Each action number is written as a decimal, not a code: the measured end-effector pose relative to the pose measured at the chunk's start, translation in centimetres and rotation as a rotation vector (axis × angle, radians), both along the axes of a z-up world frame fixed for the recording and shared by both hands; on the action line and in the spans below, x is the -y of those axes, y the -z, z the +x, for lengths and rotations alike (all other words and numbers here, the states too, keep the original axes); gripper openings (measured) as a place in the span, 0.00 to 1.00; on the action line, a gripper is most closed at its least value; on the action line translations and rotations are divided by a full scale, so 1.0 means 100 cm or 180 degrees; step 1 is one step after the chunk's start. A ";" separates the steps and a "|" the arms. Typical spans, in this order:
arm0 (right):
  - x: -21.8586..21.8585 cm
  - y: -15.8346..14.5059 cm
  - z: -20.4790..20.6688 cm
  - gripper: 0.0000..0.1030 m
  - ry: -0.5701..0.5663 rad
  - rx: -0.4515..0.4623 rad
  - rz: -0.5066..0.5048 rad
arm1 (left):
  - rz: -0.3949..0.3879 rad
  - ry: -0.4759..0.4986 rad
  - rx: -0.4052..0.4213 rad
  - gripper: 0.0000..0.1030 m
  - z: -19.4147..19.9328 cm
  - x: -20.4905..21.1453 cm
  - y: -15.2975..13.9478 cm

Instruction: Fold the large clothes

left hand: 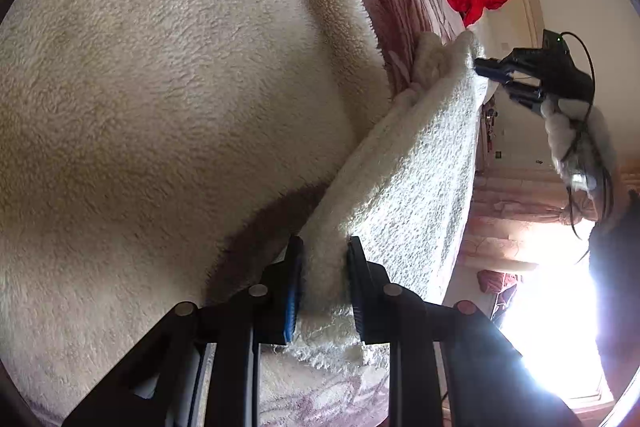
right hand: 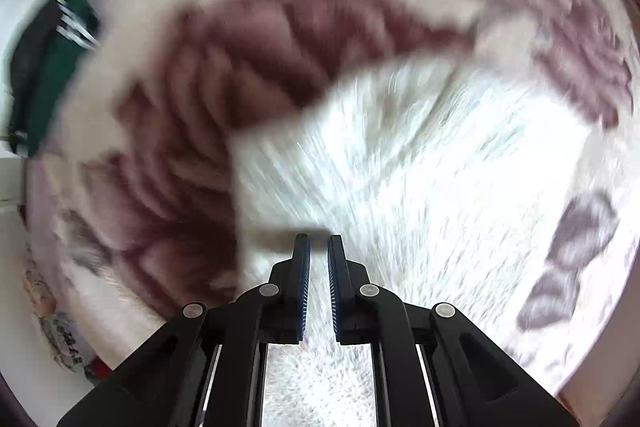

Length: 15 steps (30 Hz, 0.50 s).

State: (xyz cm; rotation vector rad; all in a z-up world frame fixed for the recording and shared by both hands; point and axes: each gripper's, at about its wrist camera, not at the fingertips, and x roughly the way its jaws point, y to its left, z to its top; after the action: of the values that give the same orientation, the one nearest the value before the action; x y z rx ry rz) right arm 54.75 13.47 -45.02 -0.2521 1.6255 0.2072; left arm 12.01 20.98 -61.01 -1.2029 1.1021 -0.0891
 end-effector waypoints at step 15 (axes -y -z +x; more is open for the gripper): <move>-0.004 0.054 0.036 0.02 0.0031 0.0124 -0.0375 | 0.0302 -0.0060 -0.0206 0.19 0.019 0.015 -0.030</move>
State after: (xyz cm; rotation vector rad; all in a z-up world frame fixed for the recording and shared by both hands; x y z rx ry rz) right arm 58.32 13.83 -50.38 -0.3361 1.6019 0.0986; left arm 13.95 19.51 -58.02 -1.1375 1.1389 0.0166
